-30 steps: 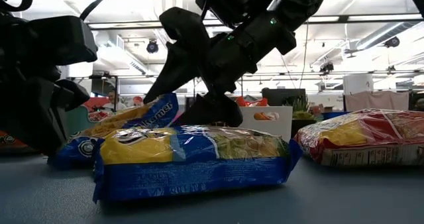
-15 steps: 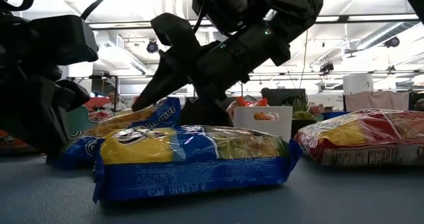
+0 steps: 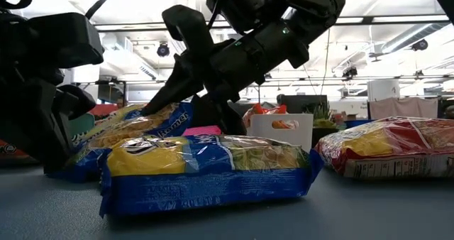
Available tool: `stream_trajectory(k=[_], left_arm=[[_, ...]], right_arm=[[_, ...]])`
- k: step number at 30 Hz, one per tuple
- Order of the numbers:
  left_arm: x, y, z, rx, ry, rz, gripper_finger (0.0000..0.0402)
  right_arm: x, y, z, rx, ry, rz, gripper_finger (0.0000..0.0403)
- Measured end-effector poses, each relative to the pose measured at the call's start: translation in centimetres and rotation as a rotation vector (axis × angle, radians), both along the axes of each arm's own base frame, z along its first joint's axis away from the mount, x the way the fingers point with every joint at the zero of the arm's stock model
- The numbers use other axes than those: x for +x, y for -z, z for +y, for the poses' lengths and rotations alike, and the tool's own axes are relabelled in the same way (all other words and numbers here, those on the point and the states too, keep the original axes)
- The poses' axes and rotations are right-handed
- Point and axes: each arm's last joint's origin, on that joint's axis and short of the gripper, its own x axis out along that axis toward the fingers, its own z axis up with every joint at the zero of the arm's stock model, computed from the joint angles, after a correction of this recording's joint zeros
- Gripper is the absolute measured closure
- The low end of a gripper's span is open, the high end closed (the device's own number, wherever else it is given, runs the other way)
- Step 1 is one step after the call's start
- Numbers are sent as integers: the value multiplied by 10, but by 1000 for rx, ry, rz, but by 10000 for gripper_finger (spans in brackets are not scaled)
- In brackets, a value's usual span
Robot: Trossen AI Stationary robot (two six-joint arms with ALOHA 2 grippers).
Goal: Sort Maruchan noodles
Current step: Put the blue noodle pack into the red bin
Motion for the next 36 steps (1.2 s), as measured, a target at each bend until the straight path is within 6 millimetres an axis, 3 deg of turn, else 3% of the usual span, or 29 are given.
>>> stream_trajectory(k=[12, 17, 22, 29, 36], left_arm=[[-6, -16, 7, 69, -2, -27, 402], [-12, -35, 13, 108, 22, -76, 402], [-19, -68, 21, 160, 39, -218, 402], [-37, -122, 40, 400, 108, -464, 402], [-55, -155, 62, 681, -40, -563, 402]], right_arm=[[-5, -22, -7, -74, -35, -29, 298], [-6, -29, -10, -84, -35, -38, 302], [-8, -33, -14, -101, -39, -35, 303], [-25, -76, -28, -188, -58, -54, 304], [-45, -129, -59, -326, 31, -161, 304]])
